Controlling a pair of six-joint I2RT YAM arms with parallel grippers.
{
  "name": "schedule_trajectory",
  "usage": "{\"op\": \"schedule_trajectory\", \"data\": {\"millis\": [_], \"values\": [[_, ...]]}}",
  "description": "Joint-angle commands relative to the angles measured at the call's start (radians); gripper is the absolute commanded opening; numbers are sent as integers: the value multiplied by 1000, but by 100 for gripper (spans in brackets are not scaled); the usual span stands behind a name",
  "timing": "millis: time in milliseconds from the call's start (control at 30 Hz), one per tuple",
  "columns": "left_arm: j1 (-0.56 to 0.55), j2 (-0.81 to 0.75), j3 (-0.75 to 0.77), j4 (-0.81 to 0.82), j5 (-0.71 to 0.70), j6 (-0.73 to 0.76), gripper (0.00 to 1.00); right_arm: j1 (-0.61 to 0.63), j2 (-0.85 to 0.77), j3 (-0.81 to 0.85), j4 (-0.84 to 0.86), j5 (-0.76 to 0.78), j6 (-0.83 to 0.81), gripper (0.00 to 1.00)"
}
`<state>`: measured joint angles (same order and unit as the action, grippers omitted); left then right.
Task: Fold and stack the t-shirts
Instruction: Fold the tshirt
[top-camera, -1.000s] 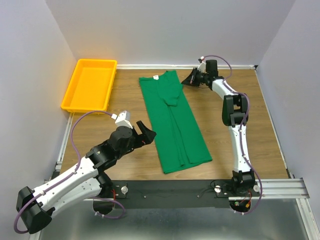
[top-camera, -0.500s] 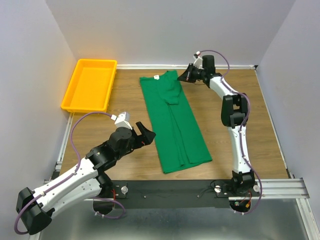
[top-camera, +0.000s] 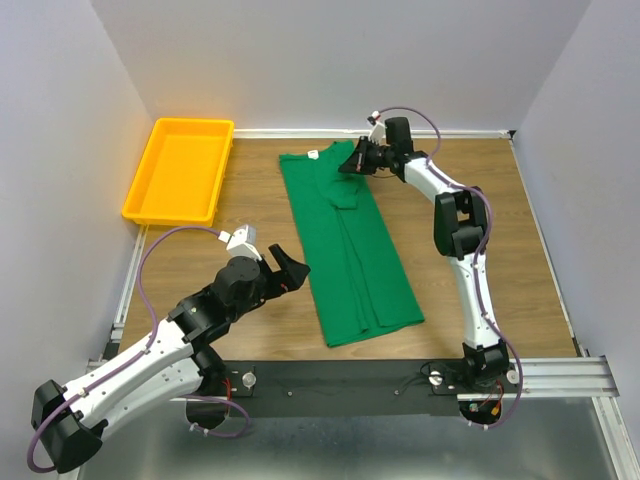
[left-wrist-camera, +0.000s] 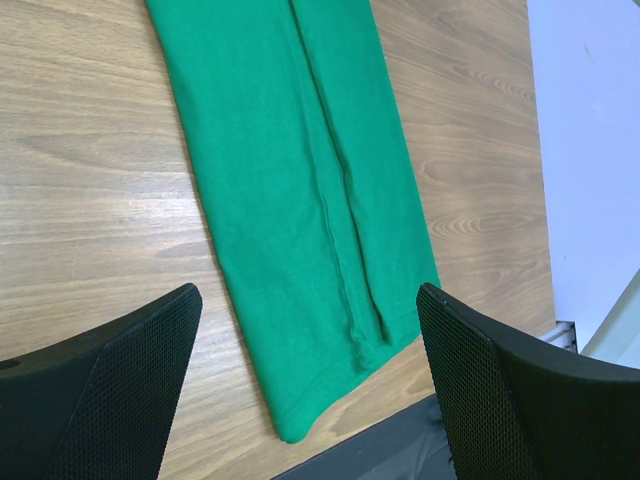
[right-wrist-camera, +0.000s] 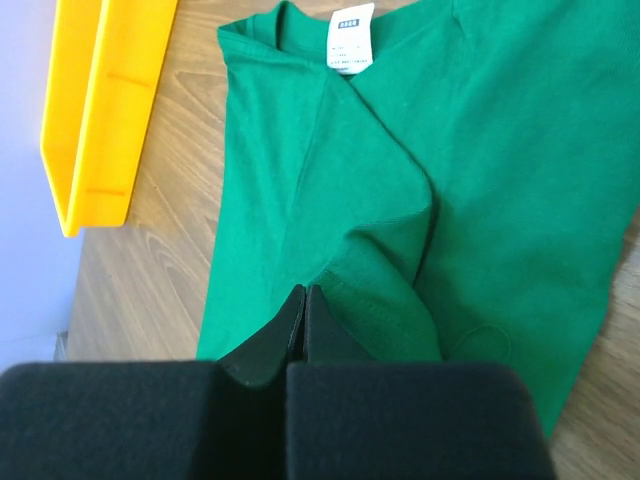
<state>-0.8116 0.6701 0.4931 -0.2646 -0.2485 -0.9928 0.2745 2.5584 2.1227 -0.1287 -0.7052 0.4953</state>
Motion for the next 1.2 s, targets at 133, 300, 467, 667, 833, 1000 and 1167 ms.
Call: {"op": "schedule_trajectory", "data": {"millis": [133, 300, 467, 667, 833, 1000, 1167], "values": [[11, -7, -13, 15, 9, -4, 96, 80, -47, 0, -78, 90, -89, 2], [15, 2, 4, 11, 8, 14, 96, 118, 31, 106, -185, 78, -101, 22], [19, -3, 6, 11, 2, 19, 96, 106, -35, 74, -193, 30, -178, 34], [22, -14, -8, 33, 2, 19, 96, -38, -96, 109, -169, -125, -143, 32], [23, -23, -13, 30, 3, 19, 96, -93, -102, 57, -114, -152, -62, 15], [25, -49, -30, 24, 5, -4, 96, -92, -61, 59, -83, -115, -18, 10], [25, -61, -28, 4, 5, -17, 96, -77, -9, 66, -55, -134, 14, 9]]}}
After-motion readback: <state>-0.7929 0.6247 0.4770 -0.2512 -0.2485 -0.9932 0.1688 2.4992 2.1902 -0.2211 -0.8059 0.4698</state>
